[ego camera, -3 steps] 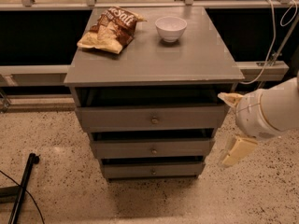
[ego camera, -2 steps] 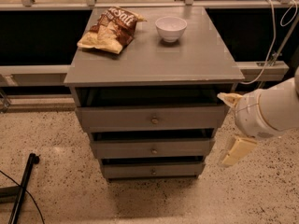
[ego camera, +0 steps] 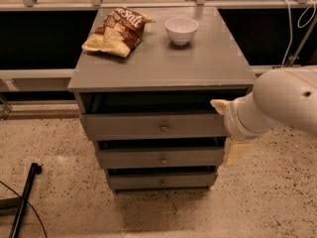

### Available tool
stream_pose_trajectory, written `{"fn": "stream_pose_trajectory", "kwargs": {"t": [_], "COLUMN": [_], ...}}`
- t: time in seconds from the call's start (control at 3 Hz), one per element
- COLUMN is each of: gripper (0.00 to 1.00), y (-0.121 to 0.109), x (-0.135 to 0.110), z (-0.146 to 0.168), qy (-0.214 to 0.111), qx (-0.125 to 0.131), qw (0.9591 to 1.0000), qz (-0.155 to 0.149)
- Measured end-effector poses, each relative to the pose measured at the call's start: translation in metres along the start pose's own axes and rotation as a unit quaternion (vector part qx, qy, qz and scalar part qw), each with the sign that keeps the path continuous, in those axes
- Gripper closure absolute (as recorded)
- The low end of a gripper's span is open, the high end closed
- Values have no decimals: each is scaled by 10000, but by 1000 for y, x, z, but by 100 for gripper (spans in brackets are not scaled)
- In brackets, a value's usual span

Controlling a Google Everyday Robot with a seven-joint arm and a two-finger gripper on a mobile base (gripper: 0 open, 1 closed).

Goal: Open top drawer

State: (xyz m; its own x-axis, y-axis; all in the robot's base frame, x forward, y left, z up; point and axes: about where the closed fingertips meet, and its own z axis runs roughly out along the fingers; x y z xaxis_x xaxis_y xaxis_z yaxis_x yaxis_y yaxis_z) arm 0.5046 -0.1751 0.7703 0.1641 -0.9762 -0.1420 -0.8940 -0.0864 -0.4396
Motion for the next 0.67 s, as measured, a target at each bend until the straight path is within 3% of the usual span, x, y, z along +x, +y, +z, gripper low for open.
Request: {"fn": "stream_pose_trajectory", "kwargs": {"t": [0.33, 0.67], "gripper": [0, 0], "y": [-18, -33], "x": [13, 23], "z": [35, 75], "qy": [145, 213], "qx": [-73, -133], "qw": [9982, 9963], "qz": [-578, -817]}}
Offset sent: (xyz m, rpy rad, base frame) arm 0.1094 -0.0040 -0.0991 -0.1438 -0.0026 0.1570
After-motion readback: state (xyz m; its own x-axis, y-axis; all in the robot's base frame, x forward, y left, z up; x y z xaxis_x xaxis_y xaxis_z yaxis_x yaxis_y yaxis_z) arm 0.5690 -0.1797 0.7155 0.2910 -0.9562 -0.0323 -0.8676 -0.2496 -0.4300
